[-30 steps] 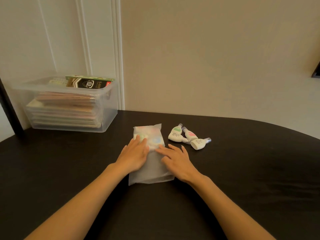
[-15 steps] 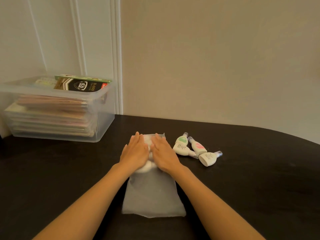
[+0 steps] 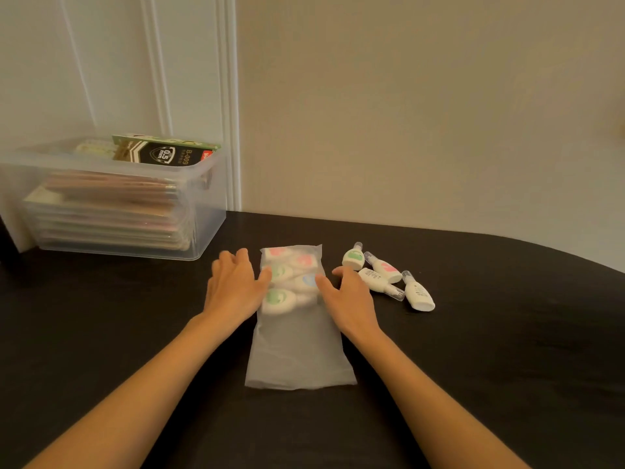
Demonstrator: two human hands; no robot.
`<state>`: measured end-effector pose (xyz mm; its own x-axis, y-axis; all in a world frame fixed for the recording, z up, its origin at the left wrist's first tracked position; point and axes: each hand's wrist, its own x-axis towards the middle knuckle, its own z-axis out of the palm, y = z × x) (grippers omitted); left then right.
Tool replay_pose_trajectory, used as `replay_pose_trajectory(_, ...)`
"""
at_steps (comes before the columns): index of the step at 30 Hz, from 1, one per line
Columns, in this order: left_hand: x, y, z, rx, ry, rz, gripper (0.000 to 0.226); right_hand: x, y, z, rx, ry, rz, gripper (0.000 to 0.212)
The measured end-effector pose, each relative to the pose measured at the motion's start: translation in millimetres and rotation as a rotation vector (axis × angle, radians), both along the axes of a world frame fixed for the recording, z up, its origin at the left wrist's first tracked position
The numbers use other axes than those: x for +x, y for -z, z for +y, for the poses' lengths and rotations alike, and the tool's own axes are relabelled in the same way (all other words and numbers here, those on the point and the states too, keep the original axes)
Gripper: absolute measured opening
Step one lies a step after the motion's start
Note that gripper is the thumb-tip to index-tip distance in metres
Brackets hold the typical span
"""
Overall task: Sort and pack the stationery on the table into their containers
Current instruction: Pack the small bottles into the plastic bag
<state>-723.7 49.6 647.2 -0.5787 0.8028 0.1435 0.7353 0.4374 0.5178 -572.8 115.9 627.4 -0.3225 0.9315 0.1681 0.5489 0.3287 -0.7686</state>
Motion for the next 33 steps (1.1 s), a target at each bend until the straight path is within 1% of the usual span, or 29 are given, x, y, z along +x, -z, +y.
replay_pose_trajectory(1, 2, 0, -8, 0.001, 0.004, 0.034, 0.056, 3, 0, -7, 0.032, 0.009, -0.022, 0.036)
replay_pose_trajectory(3, 7, 0, -20, -0.090, 0.034, 0.017, 0.061, 8, -2, -20, 0.134, 0.034, -0.160, 0.042)
replay_pose_trajectory(5, 13, 1, -27, -0.216, 0.050, -0.035, 0.063, 10, -1, -29, 0.208, 0.041, -0.345, 0.044)
replay_pose_trajectory(6, 15, 2, -28, -0.247, 0.047, -0.040, 0.063, 11, 1, -32, 0.220, 0.032, -0.407, 0.043)
replay_pose_trajectory(7, 16, 4, -29, -0.256, 0.040, -0.036, 0.063, 12, 2, -33, 0.216, 0.014, -0.421, 0.039)
replay_pose_trajectory(10, 21, 5, -28, -0.212, 0.013, -0.069, 0.060, 15, 2, -38, 0.192, -0.061, -0.329, 0.017)
replay_pose_trajectory(12, 24, 5, -27, -0.198, 0.000, -0.109, 0.054, 16, 1, -40, 0.183, -0.085, -0.302, 0.012)
replay_pose_trajectory(17, 29, 9, -22, -0.138, -0.035, -0.183, 0.045, 17, -3, -43, 0.137, -0.113, -0.258, 0.012)
replay_pose_trajectory(20, 28, 12, -20, -0.111, -0.054, -0.211, 0.031, 17, -4, -44, 0.133, -0.124, -0.265, 0.010)
replay_pose_trajectory(22, 31, 11, -23, -0.089, -0.052, -0.203, 0.021, 18, -3, -44, 0.136, -0.132, -0.255, 0.010)
replay_pose_trajectory(23, 34, 10, -24, -0.082, -0.045, -0.152, 0.019, 19, -2, -44, 0.135, -0.136, -0.244, 0.011)
replay_pose_trajectory(24, 38, 8, -27, -0.077, -0.040, -0.050, 0.022, 20, -2, -44, 0.129, -0.140, -0.222, 0.012)
replay_pose_trajectory(25, 42, 7, -29, -0.065, -0.036, 0.077, 0.030, 21, -2, -43, 0.124, -0.137, -0.188, 0.013)
replay_pose_trajectory(26, 44, 7, -29, -0.043, -0.022, 0.185, 0.043, 23, -2, -43, 0.127, -0.125, -0.146, 0.013)
replay_pose_trajectory(27, 46, 6, -29, -0.021, 0.010, 0.247, 0.054, 25, -3, -42, 0.147, -0.097, -0.096, 0.012)
replay_pose_trajectory(29, 46, 9, -24, -0.044, 0.157, 0.279, 0.067, 31, -7, -36, 0.233, 0.014, -0.006, 0.009)
replay_pose_trajectory(30, 46, 13, -20, -0.089, 0.243, 0.279, 0.066, 36, -8, -32, 0.282, 0.074, 0.002, 0.011)
replay_pose_trajectory(31, 45, 16, -17, -0.142, 0.312, 0.268, 0.062, 39, -8, -26, 0.325, 0.123, -0.025, 0.016)
replay_pose_trajectory(33, 47, 22, -13, -0.193, 0.361, 0.219, 0.056, 48, -7, -14, 0.356, 0.174, -0.181, 0.028)
